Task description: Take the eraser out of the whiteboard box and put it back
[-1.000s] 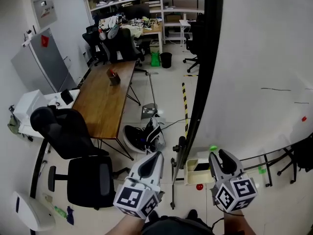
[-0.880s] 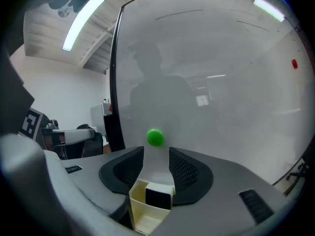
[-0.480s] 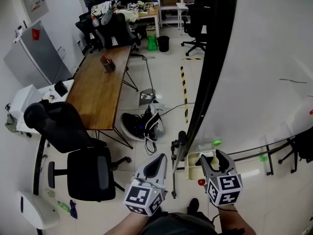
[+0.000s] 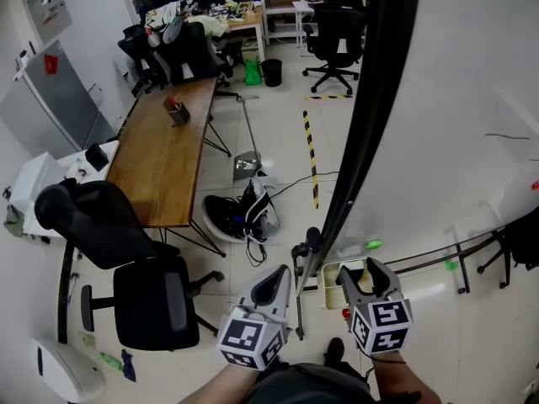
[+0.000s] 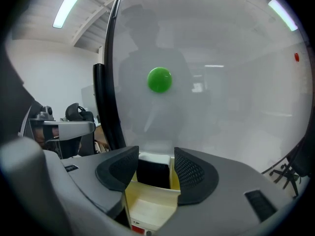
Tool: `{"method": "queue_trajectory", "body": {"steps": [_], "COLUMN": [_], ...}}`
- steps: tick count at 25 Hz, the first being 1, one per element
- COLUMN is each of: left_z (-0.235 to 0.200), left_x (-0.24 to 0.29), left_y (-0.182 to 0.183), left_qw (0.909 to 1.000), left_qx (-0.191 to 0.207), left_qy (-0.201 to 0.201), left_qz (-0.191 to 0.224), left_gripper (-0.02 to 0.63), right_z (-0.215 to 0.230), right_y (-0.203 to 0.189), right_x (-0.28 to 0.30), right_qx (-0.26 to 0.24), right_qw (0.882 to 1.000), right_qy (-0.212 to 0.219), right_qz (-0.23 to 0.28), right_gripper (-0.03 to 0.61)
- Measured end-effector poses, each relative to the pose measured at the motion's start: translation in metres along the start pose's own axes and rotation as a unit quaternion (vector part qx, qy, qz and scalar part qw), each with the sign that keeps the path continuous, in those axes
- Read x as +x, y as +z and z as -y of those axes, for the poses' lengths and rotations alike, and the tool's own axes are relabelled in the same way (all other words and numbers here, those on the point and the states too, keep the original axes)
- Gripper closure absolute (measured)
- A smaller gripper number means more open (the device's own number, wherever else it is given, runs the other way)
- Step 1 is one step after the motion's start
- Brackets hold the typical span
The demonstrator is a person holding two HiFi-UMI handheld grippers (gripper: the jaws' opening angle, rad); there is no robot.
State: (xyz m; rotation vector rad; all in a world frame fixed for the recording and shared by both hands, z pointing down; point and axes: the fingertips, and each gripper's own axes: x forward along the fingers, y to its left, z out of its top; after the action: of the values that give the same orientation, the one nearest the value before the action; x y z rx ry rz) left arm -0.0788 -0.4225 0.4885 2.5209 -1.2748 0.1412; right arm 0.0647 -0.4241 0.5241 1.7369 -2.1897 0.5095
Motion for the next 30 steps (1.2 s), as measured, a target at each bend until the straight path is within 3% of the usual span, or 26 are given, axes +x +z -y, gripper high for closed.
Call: {"method": "queue_trajectory", "body": {"steps": [5,14,21,30], "left_z": [0.001,0.009,0.014,0.027], "left_x": [0.002,-0.004,-0.016,-0.045], "left_y": [0.001,0.010,0.007,0.036], "left_qw": [0.9999,0.9998,0.9998,0.9993], "left_qx": [0.002,0.006,0.008,0.017], "left_qy": [-0.011,-0.018,-0.015,-0.008], "left_qz": [-0.001,0.000,0.005,0.033], "left_gripper": [0.586,0.586,0.586,0.586], "right_z": [-0.002,0.001,0.001,-0.003], "right_y": [-0.002,-0.011,-0.015,0.037], "right_x": [0.001,0.007,0.000,-0.047], "right_qx": [0.014,-0.037,-0.035,-0.012], "right_qw": [1.000,0.998,0.998,0.999], "right_qy": [-0.001,-0.041,-0.040,-0.017], "right_qz": [-0.009,-0.041,-0.039,0.038], "right_gripper": [0.282,0.295,0.305,0.307]}}
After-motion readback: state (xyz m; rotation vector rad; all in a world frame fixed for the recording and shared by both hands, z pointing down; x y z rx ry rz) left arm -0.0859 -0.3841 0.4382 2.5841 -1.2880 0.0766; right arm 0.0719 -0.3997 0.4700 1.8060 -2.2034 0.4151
